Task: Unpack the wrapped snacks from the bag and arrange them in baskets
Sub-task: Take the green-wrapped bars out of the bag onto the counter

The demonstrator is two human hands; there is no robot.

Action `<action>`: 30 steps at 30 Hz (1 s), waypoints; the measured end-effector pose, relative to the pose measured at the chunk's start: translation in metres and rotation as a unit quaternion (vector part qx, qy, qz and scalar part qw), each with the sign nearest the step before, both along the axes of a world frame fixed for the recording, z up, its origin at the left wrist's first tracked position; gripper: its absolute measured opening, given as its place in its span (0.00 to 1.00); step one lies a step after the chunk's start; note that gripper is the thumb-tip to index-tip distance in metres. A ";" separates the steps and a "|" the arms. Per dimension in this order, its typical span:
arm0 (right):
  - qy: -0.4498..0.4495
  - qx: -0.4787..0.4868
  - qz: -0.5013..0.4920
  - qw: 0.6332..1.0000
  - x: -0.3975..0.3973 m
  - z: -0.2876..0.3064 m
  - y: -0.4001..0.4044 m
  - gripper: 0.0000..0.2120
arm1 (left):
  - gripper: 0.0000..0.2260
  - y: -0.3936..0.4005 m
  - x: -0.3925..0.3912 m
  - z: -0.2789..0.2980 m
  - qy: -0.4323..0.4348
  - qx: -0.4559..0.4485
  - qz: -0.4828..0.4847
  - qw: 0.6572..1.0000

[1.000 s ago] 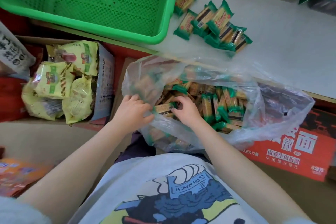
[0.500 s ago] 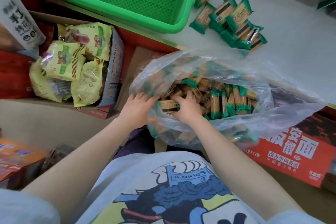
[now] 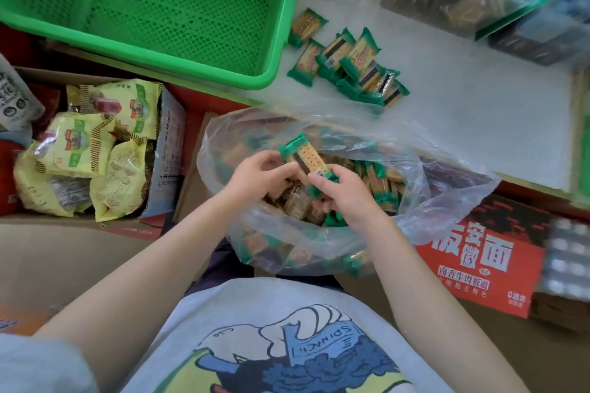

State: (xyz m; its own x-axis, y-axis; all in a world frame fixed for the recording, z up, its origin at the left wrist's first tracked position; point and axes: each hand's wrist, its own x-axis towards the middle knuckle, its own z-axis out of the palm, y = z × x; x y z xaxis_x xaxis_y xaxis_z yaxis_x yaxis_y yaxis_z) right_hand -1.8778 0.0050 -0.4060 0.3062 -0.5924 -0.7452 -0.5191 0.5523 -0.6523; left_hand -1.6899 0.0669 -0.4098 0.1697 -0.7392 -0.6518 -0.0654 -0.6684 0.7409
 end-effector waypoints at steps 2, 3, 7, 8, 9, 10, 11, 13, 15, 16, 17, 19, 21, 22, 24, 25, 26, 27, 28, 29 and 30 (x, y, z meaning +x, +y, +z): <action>-0.032 0.005 -0.015 0.999 -0.006 0.013 -0.003 0.10 | 0.10 -0.015 -0.013 0.008 0.121 0.009 0.075 0.990; -0.039 0.011 -0.025 0.999 -0.009 0.019 -0.006 0.09 | 0.10 -0.021 -0.018 0.010 0.152 0.011 0.096 0.984; -0.036 0.023 -0.108 0.993 -0.025 0.032 -0.022 0.10 | 0.11 -0.036 -0.030 0.009 0.154 0.015 0.090 0.984; -0.030 0.018 -0.142 0.989 -0.029 0.033 -0.029 0.10 | 0.12 -0.037 -0.032 0.007 0.141 0.018 0.084 0.986; -0.023 0.010 -0.170 0.985 -0.033 0.033 -0.038 0.10 | 0.12 -0.037 -0.032 0.005 0.119 0.021 0.077 0.990; -0.019 -0.001 -0.191 0.981 -0.036 0.033 -0.048 0.10 | 0.12 -0.034 -0.031 0.001 0.082 0.024 0.062 0.994; -0.016 -0.015 -0.204 0.979 -0.038 0.035 -0.059 0.10 | 0.12 -0.030 -0.030 -0.002 0.030 0.027 0.035 0.999; -0.015 -0.040 -0.229 0.972 -0.036 0.036 -0.084 0.11 | 0.11 -0.018 -0.028 -0.009 -0.093 0.038 -0.066 0.993; -0.040 -0.055 -0.257 0.964 -0.032 0.034 -0.108 0.11 | 0.11 -0.005 -0.030 -0.017 -0.166 0.054 -0.178 0.969; -0.057 -0.057 -0.269 0.960 -0.030 0.031 -0.116 0.11 | 0.12 0.001 -0.032 -0.021 -0.181 0.059 -0.216 0.958; -0.063 -0.057 -0.273 0.958 -0.027 0.028 -0.121 0.11 | 0.12 0.007 -0.035 -0.024 -0.190 0.061 -0.240 0.950; -0.035 -0.058 -0.251 0.966 -0.024 0.021 -0.119 0.12 | 0.13 0.015 -0.042 -0.029 -0.189 0.067 -0.255 0.946; -0.003 -0.063 -0.201 0.977 -0.025 0.016 -0.105 0.09 | 0.15 0.020 -0.048 -0.032 -0.178 0.076 -0.257 0.947; 0.008 -0.066 -0.169 0.983 -0.028 0.014 -0.095 0.07 | 0.16 0.021 -0.050 -0.033 -0.172 0.080 -0.260 0.947; 0.040 -0.076 -0.099 0.991 -0.041 0.012 -0.072 0.03 | 0.17 0.021 -0.057 -0.034 -0.157 0.088 -0.276 0.944; 0.062 -0.086 -0.058 0.993 -0.051 0.010 -0.060 0.03 | 0.18 0.019 -0.060 -0.034 -0.148 0.092 -0.287 0.942; 0.088 -0.097 -0.015 0.991 -0.063 0.006 -0.049 0.03 | 0.19 0.018 -0.064 -0.034 -0.140 0.097 -0.297 0.940; 0.118 -0.106 0.027 0.987 -0.076 0.002 -0.038 0.03 | 0.20 0.015 -0.067 -0.033 -0.135 0.101 -0.307 0.937; 0.150 -0.109 0.058 0.981 -0.089 -0.002 -0.029 0.02 | 0.20 0.012 -0.071 -0.033 -0.132 0.107 -0.319 0.932; 0.179 -0.109 0.077 0.975 -0.102 -0.004 -0.021 0.01 | 0.21 0.010 -0.074 -0.033 -0.133 0.112 -0.334 0.926; 0.207 -0.109 0.087 0.968 -0.115 -0.006 -0.014 0.01 | 0.20 0.007 -0.078 -0.032 -0.136 0.116 -0.356 0.917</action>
State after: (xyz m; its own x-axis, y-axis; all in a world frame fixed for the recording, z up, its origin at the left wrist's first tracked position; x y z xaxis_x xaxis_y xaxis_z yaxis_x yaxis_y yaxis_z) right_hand -1.9929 -0.0086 -0.4119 0.1177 -0.7157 -0.6884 -0.8337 0.3054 -0.4601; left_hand -1.7678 0.0742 -0.4422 -0.1224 -0.5718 -0.8112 -0.7074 -0.5231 0.4754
